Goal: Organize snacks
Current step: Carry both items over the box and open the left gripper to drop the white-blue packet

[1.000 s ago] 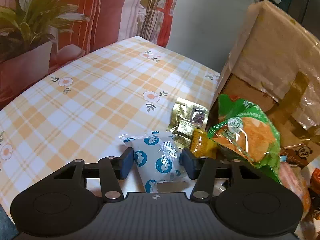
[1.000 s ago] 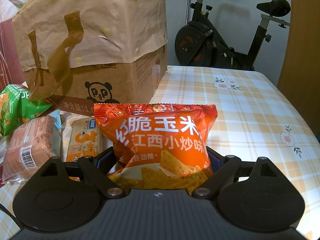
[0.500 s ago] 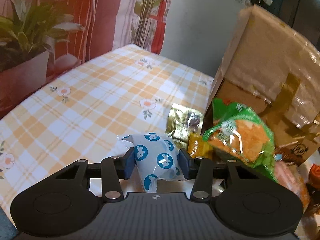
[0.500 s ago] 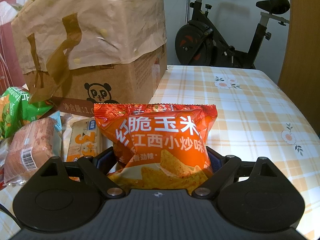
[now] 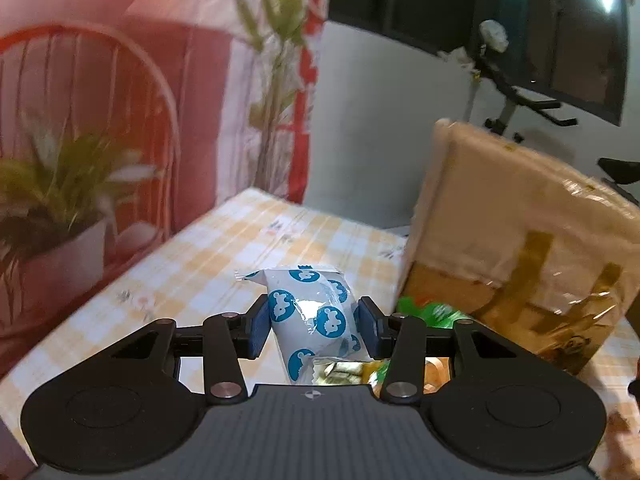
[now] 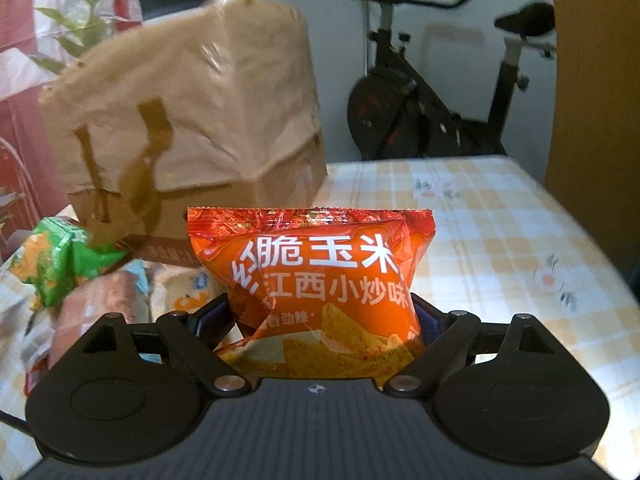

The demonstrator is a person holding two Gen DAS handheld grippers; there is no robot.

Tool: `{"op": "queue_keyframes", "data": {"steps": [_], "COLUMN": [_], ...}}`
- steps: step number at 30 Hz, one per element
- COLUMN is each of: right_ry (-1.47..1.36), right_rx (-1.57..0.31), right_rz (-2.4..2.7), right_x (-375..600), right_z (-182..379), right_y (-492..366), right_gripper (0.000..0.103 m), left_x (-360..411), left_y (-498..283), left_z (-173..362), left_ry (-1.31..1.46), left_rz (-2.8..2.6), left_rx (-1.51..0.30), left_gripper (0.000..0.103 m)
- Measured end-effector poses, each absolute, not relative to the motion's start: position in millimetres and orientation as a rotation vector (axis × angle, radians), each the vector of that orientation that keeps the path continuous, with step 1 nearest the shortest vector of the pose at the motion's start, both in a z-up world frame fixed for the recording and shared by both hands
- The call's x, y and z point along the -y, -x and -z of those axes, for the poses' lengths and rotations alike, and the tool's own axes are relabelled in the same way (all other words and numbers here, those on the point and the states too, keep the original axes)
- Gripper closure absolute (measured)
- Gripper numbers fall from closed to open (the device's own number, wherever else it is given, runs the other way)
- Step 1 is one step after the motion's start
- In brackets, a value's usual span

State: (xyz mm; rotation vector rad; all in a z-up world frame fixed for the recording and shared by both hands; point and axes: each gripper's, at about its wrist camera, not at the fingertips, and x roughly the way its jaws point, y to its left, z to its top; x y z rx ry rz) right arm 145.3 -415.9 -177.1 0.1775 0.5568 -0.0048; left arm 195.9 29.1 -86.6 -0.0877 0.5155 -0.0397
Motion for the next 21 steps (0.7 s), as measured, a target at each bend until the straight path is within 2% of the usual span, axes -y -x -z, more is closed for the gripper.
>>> {"op": "queue_keyframes", "data": {"steps": [6, 12, 17, 21], "right_ry": [-0.17, -0.137, -0.117, -0.078], "right_rx": [-0.433, -0.266, -0.173, -0.182], "right_rz": [-0.023, -0.073, -0.123, -0.186], "right_x": [415.5, 409.4, 402.2, 385.1], "right_z": [125.5, 46.0, -6.0, -20.1], "right_y": [-137.3, -145.9, -183.5, -230.9], "right_gripper": [0.013, 0.013, 0.013, 0.013], "left_x": [-11.8, 16.9, 45.3, 68.0], "left_y": [-193.2, -207.8, -235.0, -264.1], "left_z": [49.4, 5.1, -26.7, -32.8], "left_ry": [0.064, 0.045, 0.067, 0.065], "left_rz": [0.153, 0.294, 0.411, 0.437], "left_rx": [-0.426, -0.347, -0.318, -0.321], "left_gripper": [0.054, 0.054, 0.054, 0.054]}}
